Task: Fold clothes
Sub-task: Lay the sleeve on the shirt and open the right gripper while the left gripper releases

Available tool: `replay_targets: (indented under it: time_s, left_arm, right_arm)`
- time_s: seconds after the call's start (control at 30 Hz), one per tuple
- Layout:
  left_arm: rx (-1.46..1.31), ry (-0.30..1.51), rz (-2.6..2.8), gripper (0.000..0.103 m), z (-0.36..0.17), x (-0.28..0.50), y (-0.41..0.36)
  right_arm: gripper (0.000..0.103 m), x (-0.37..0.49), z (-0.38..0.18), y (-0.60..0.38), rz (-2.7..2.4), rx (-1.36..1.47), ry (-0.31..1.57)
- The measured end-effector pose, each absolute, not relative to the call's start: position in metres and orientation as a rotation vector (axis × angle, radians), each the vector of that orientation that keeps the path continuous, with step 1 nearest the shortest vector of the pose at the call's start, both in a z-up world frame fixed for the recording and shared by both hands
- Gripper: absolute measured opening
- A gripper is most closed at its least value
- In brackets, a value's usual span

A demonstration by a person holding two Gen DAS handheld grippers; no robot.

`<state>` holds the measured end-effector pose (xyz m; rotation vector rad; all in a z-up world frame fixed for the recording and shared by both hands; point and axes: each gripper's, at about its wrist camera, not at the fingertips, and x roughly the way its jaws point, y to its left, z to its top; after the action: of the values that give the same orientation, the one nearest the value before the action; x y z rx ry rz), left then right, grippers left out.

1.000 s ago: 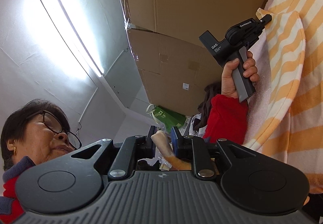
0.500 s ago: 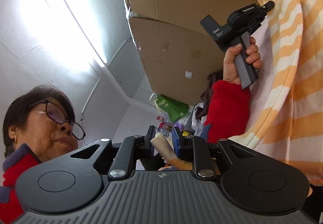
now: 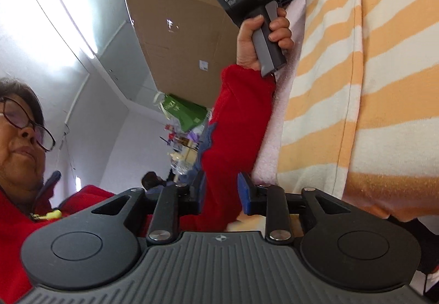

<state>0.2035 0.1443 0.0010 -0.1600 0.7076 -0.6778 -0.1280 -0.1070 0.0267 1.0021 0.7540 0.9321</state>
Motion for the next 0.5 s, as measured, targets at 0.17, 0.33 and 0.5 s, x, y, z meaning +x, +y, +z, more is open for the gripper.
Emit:
replay_targets:
  time_s: [0.17, 0.33, 0.5]
  left_arm:
    - [-0.15, 0.704, -0.675, 0.015, 0.001, 0.202, 0.143]
    - [-0.139, 0.698, -0.676, 0.015, 0.001, 0.202, 0.142]
    - [-0.14, 0.7, -0.676, 0.016, 0.0, 0.203, 0.141]
  right_arm:
    - [0.041, -0.133, 0.044, -0.103, 0.903, 0.847, 0.733]
    - [0.037, -0.123, 0.062, -0.088, 0.764, 0.661, 0.62]
    - [0.028, -0.117, 0.055, -0.073, 0.682, 0.513, 0.63]
